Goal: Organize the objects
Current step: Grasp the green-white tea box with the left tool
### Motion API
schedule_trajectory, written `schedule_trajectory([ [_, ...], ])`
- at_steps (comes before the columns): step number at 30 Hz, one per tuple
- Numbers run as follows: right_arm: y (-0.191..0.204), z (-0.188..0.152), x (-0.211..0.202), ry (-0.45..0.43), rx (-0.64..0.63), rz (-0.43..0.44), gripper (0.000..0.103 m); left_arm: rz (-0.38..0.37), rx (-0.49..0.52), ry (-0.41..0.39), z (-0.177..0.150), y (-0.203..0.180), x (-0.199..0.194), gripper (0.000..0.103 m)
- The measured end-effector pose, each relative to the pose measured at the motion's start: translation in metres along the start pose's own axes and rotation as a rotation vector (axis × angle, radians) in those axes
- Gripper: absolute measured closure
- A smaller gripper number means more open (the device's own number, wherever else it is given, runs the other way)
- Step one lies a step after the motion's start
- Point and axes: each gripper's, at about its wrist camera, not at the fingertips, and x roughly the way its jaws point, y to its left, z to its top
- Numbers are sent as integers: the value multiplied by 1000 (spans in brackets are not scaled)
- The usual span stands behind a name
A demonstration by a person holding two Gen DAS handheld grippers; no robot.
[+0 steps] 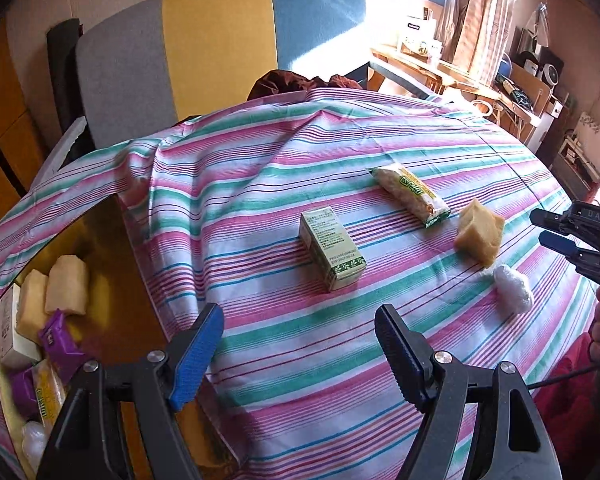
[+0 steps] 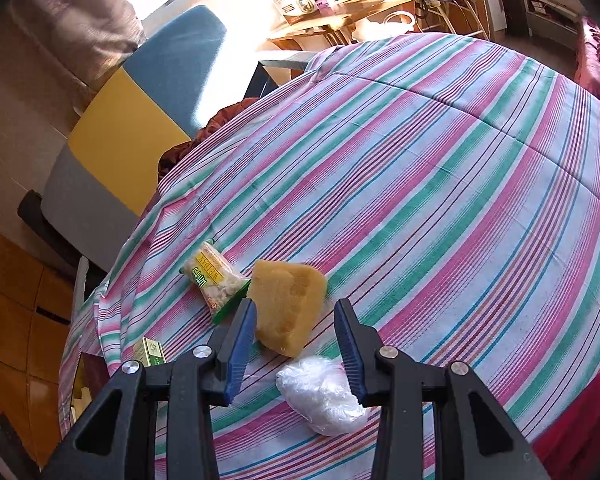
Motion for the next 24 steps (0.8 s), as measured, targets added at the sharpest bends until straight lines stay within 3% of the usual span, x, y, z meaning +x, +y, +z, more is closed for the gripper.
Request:
schedule_trajectory([
  [8,0,-1,5,18,21,14,63,2,-17,34,33,-11,46,24],
  [16,1,-2,9,36,15,15,62,-3,-97,100,53,-8,95,24],
  [17,0,-1,9,36,14,15,62,2,-101,108,54,-8,101,28],
  [18,0,-1,10,35,13,14,62,6,-107,122,53,-7,107,43],
  [20,0,-1,10,36,12,13,62,12,-119,145,49,-4,118,64],
  [21,1,-1,11,36,10,13,62,28,-101,111,48,-5,116,69],
  [24,3,-2,13,38,-1,12,62,24,-74,82,42,-4,116,70],
])
